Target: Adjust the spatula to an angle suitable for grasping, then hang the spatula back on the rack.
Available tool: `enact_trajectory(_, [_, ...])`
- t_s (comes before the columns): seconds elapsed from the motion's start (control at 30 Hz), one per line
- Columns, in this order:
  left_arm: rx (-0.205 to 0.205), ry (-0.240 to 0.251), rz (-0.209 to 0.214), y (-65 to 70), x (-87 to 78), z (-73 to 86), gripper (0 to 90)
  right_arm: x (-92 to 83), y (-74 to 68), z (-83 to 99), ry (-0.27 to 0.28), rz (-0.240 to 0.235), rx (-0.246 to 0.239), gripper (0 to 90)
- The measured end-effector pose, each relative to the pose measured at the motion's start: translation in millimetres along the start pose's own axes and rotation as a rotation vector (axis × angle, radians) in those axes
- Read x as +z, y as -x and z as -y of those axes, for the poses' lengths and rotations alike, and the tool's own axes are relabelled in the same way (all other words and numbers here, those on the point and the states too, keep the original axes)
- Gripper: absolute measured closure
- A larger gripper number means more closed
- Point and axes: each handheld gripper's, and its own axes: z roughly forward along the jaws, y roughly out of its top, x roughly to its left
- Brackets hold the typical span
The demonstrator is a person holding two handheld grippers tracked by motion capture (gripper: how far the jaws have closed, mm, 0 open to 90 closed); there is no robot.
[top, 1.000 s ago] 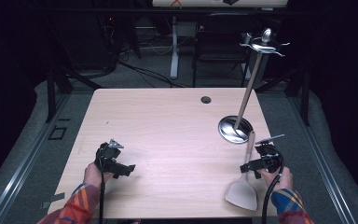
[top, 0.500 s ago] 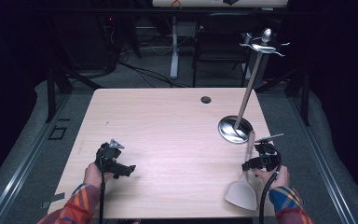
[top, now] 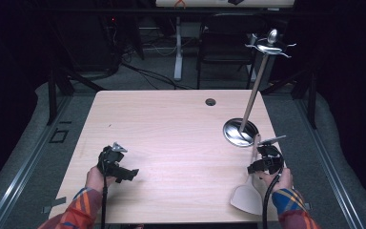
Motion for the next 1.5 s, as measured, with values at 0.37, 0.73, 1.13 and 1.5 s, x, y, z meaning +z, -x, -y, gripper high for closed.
enact_trajectory(0.37, [0.001,-0.004,0.008,-4.0,-1.2,2.8,0.1,4.5,-2.6,-4.0,-0.026,0.015,0.001,64.2])
enact_trajectory(0.73, [0.01,0.002,0.008,-0.3,-0.8,1.6,0.1,7.4,0.4,-0.5,-0.006,-0.016,0.015,65.6])
enact_trajectory(1.13, [0.014,0.001,0.008,0.0,-1.3,1.7,0.1,7.0,-0.6,0.2,0.005,0.004,0.013,65.7])
enact_trajectory(1.5, [0.021,0.002,0.01,1.4,-1.4,0.6,0.1,7.7,15.2,2.6,0.048,-0.088,0.128,70.9])
